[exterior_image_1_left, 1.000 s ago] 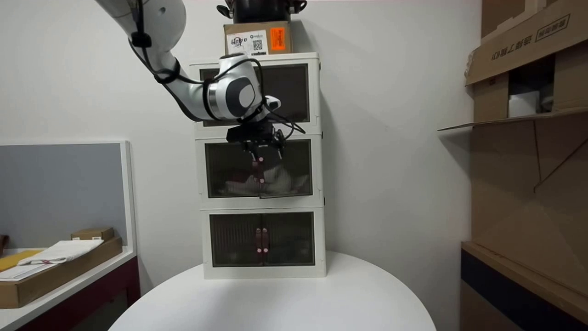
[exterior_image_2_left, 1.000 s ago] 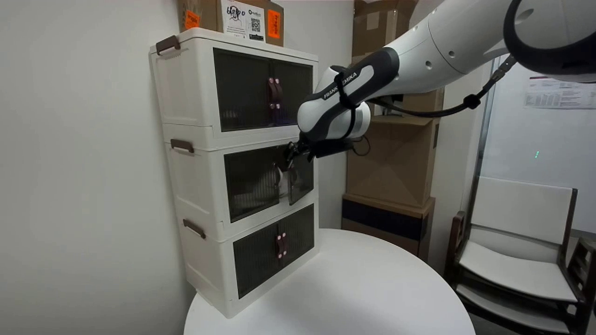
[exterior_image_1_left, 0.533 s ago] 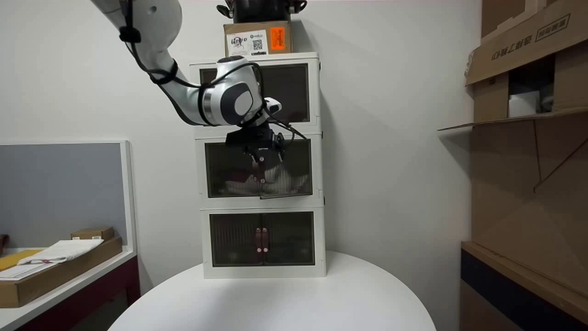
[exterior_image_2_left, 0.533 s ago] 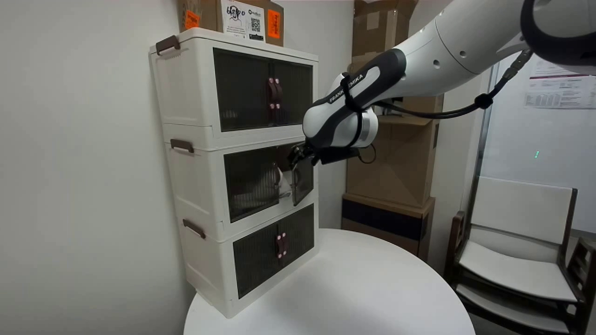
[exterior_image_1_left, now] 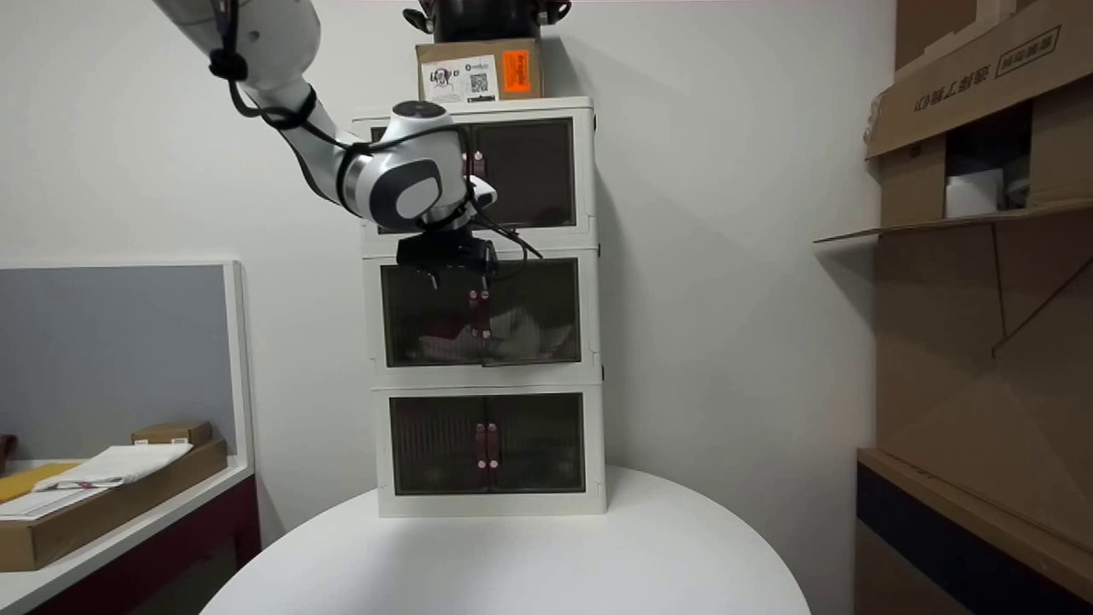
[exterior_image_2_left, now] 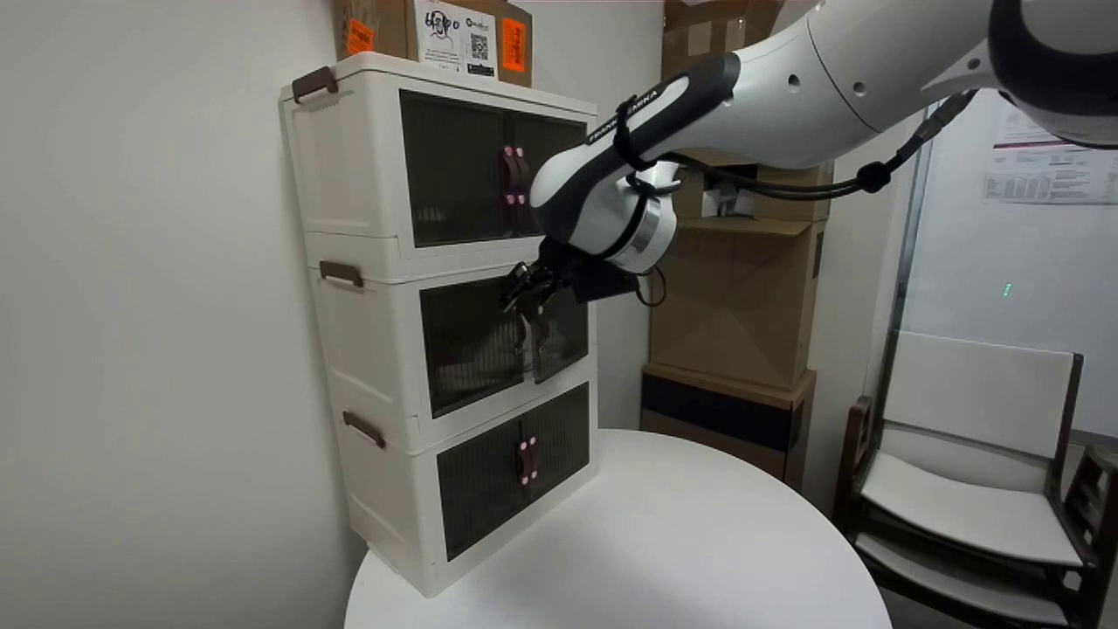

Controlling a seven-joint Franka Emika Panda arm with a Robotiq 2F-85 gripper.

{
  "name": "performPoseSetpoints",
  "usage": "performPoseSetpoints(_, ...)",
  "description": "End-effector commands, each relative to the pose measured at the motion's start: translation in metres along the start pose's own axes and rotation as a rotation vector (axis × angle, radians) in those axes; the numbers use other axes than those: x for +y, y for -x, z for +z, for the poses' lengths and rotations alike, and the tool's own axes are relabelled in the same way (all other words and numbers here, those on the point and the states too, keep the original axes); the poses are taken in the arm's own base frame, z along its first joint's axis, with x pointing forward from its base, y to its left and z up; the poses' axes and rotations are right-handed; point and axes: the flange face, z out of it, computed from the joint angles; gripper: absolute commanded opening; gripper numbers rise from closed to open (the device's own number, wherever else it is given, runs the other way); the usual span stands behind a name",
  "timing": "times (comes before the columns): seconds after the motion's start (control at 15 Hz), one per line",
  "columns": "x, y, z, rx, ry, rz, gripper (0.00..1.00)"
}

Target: Close the left door of the middle cabinet, close the right door of the middle cabinet

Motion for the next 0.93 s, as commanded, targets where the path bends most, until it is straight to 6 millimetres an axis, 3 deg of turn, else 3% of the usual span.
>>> performPoseSetpoints(0.0,-0.012,-0.017,0.006,0.034,-0.057,-0.103,1.0)
performPoseSetpoints(0.47,-0.009,-0.032,0.028,0.064,-0.025,-0.185,1.0)
performPoseSetpoints(0.87,0.004,-0.025,0.043,0.058,0.033,-0.21,1.0)
